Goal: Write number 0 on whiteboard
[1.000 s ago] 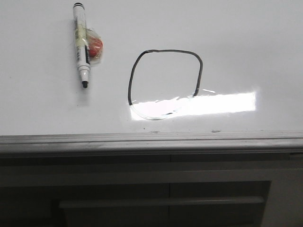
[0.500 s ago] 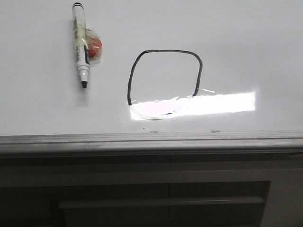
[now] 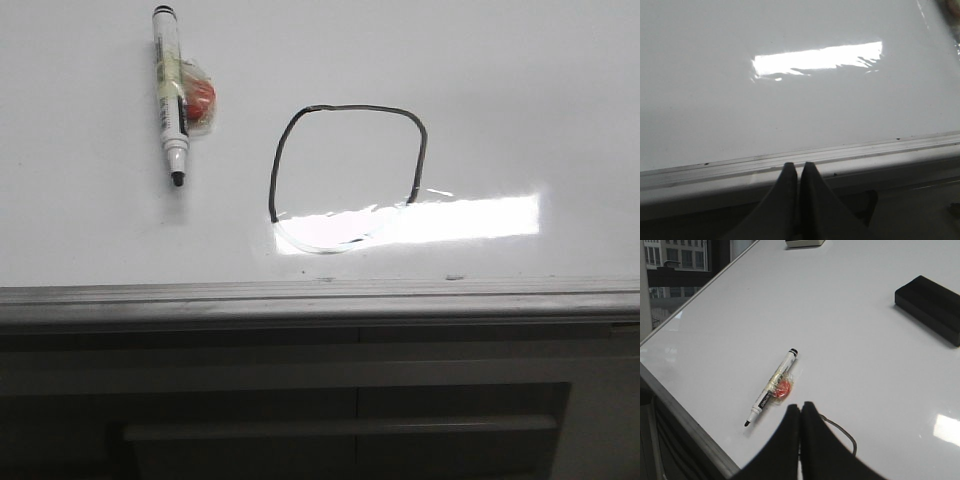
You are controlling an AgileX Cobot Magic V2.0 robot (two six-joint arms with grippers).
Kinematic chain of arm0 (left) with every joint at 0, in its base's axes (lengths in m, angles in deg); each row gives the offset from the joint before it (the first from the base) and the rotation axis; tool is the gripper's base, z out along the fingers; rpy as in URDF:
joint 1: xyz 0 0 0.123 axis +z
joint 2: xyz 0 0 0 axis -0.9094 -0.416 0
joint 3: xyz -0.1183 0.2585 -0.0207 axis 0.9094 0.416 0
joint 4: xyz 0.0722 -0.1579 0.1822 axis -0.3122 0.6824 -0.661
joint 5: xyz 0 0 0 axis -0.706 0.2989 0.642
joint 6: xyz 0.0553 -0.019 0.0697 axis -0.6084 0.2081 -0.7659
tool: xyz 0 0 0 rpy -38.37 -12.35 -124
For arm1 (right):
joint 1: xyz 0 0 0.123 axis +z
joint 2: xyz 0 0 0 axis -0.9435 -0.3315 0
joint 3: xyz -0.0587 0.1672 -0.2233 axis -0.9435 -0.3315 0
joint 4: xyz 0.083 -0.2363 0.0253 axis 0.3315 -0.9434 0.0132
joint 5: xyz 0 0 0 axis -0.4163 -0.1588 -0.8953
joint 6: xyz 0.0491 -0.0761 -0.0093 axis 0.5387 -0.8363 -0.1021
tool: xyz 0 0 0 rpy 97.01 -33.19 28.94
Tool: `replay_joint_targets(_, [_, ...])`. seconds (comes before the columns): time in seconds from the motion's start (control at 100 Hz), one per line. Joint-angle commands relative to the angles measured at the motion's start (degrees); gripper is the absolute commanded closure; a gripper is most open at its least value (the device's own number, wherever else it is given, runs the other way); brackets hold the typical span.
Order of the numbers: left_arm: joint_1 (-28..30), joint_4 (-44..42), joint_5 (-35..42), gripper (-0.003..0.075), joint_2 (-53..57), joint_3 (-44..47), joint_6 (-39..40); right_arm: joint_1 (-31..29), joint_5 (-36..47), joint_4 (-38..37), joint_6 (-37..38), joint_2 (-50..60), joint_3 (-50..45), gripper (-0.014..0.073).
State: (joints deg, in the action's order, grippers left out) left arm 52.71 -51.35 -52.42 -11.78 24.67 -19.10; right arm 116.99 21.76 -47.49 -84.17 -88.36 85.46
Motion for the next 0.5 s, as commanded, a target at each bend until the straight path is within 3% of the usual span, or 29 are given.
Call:
replay_joint_targets(0.0, [0.1, 0.73, 1.9, 0.074, 1.61, 1.75, 0.48, -0.39, 4.42, 0.07, 0.14, 0.07, 1.49, 0.0664])
replay_joint_targets(0.18, [0.1, 0.73, 1.9, 0.074, 1.61, 1.75, 0.48, -1.27, 6.12, -1.99, 0.55, 0.34, -3.65, 0.0664])
replay_joint_targets(0.35, [0.1, 0.73, 1.9, 0.074, 1.61, 1.75, 0.48, -7.67, 8.32, -15.67, 19.08, 1.9, -13.33, 0.0664])
replay_joint_targets(0.49, [0.1, 0.73, 1.9, 0.074, 1.61, 1.75, 0.48, -15.13, 7.98, -18.07, 20.33, 6.52, -20.01, 0.0664])
